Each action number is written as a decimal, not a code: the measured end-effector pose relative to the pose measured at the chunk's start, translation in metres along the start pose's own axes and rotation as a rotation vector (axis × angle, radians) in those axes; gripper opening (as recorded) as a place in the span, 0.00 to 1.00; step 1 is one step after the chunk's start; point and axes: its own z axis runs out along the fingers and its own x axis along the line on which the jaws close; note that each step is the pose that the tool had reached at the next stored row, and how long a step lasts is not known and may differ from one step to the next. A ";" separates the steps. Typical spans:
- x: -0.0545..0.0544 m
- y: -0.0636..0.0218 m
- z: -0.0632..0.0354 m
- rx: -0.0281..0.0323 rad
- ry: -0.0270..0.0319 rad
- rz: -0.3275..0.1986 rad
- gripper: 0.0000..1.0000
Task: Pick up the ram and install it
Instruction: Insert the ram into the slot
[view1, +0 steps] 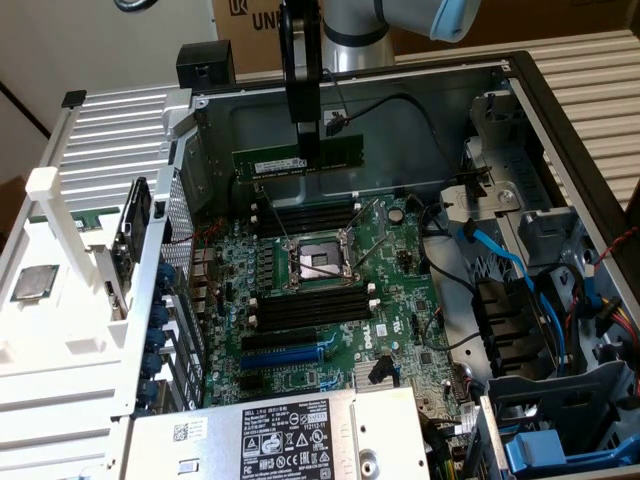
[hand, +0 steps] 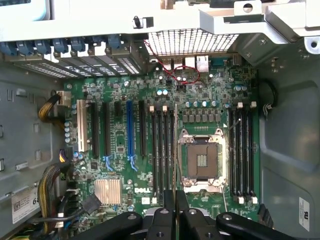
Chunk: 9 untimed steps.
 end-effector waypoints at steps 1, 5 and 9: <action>0.000 0.0000 0.0000 0.0000 0.0000 0.000 0.13; 0.001 0.0006 0.0004 0.0000 -0.0001 0.000 0.13; 0.000 0.0010 0.0040 -0.0084 0.0029 -0.001 0.13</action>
